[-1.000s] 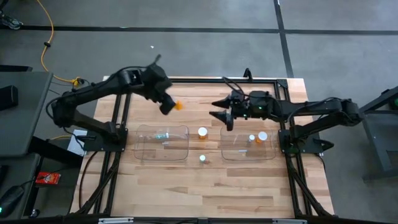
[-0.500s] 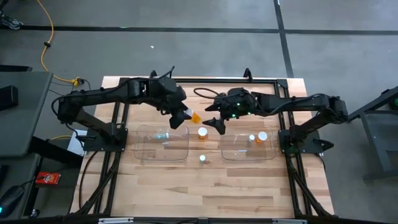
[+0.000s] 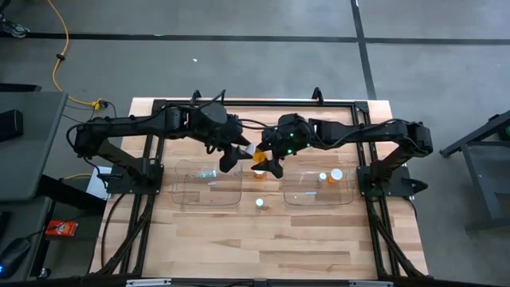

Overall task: Pick and place medicine bottles into bin by pill shape (circle, oval)
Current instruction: Put the top orange capsule bottle into the right transparent bin

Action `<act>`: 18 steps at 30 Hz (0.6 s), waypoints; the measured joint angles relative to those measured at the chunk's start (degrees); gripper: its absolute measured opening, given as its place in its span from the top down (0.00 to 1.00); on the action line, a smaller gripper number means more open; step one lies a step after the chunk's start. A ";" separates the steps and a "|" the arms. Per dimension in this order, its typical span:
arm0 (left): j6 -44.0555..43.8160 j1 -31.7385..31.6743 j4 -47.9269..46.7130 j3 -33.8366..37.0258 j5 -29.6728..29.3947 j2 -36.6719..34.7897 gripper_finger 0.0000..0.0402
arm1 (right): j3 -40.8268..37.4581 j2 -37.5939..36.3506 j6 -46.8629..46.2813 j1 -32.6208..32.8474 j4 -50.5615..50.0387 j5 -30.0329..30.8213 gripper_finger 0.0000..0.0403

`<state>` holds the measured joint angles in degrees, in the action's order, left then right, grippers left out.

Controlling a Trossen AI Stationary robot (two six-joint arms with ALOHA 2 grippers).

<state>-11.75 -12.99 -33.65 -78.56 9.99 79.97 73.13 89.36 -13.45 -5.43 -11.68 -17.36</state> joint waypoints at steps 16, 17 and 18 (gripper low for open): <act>1.44 -0.11 -1.52 0.00 -0.33 -0.03 0.52 | 0.08 -0.11 -1.91 -0.02 2.69 -2.13 0.41; 1.44 -0.11 -1.52 0.00 -0.32 -0.03 0.52 | 0.08 -0.11 -1.73 -0.02 2.65 -2.13 0.43; 1.42 -0.11 -1.52 0.00 -0.32 -0.03 0.52 | 0.08 -0.11 -1.62 -0.02 2.64 -2.13 0.44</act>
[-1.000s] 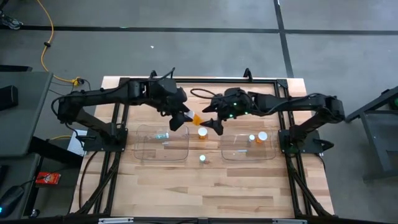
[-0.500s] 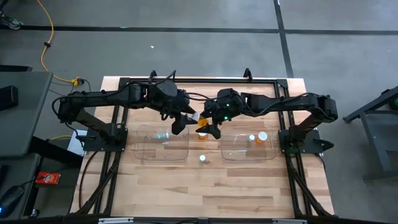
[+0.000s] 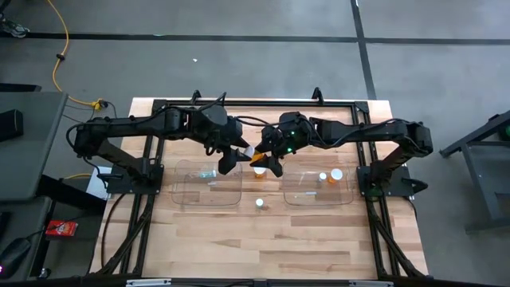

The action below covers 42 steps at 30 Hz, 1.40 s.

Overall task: Pick and place medicine bottles into bin by pill shape (circle, oval)
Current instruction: Put the top orange capsule bottle into the right transparent bin

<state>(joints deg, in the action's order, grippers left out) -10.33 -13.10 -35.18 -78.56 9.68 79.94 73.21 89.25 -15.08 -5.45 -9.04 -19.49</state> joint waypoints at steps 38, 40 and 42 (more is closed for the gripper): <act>3.52 -1.58 -3.54 -8.15 4.92 -3.25 0.29 | -0.09 -9.72 3.17 -3.61 -4.65 1.57 0.59; 4.33 -1.79 -1.36 -8.13 4.16 -4.71 0.30 | -0.09 -12.04 3.23 -3.28 -7.16 5.05 0.59; 4.96 -1.81 1.83 -6.71 3.63 -6.51 0.30 | -0.83 -14.20 3.27 -2.43 -9.21 8.64 0.59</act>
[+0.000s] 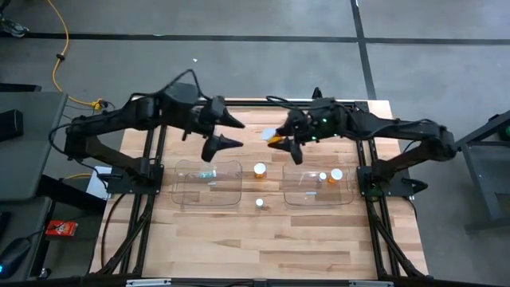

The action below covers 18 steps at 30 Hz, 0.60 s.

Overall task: Pick and place medicine bottles into bin by pill shape (circle, oval)
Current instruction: Put the top orange capsule bottle into the right transparent bin

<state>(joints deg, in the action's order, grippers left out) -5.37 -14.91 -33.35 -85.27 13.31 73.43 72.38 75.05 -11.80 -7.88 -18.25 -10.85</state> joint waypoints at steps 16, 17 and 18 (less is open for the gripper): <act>-12.15 0.06 43.67 32.40 -3.10 -15.94 0.35 | -24.89 -13.48 -16.41 7.96 8.78 11.39 0.59; -12.48 0.08 44.75 33.41 -3.74 -16.48 0.35 | -24.85 -13.53 -16.17 8.04 9.42 11.70 0.59; -12.50 0.08 45.11 34.28 -4.25 -16.94 0.35 | -24.75 -13.53 -15.57 8.04 9.77 11.82 0.59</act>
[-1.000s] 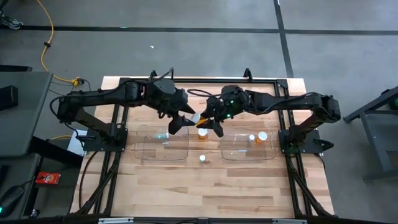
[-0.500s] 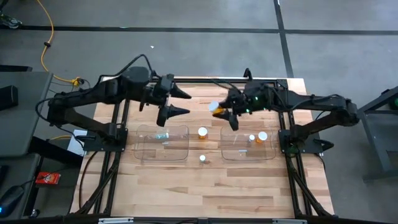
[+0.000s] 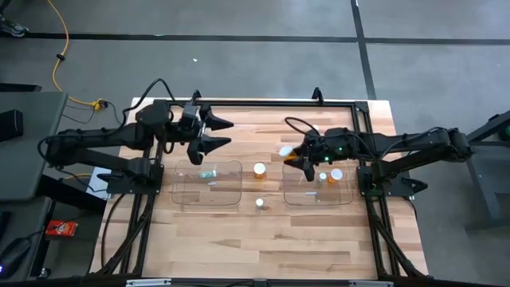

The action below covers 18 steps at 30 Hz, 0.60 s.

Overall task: Pick and place medicine bottles into bin by pill shape (circle, oval)
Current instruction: Put the top orange capsule bottle into the right transparent bin

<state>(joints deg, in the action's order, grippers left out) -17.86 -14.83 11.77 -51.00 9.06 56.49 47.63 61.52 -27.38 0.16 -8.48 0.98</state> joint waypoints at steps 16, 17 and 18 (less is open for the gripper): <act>-0.01 0.00 0.07 3.21 -0.78 -1.20 0.38 | 0.29 0.02 3.00 0.00 3.69 -0.05 0.55; 0.02 0.00 0.07 3.21 -0.78 -1.20 0.38 | 0.29 0.02 2.97 0.00 3.68 -0.09 0.55; 0.00 0.00 0.07 3.21 -0.78 -1.20 0.38 | 0.29 0.02 2.97 0.00 3.68 -0.25 0.55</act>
<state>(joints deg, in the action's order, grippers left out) -17.86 -14.83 11.84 -47.79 8.27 55.29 47.92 61.54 -24.40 0.16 -4.80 0.73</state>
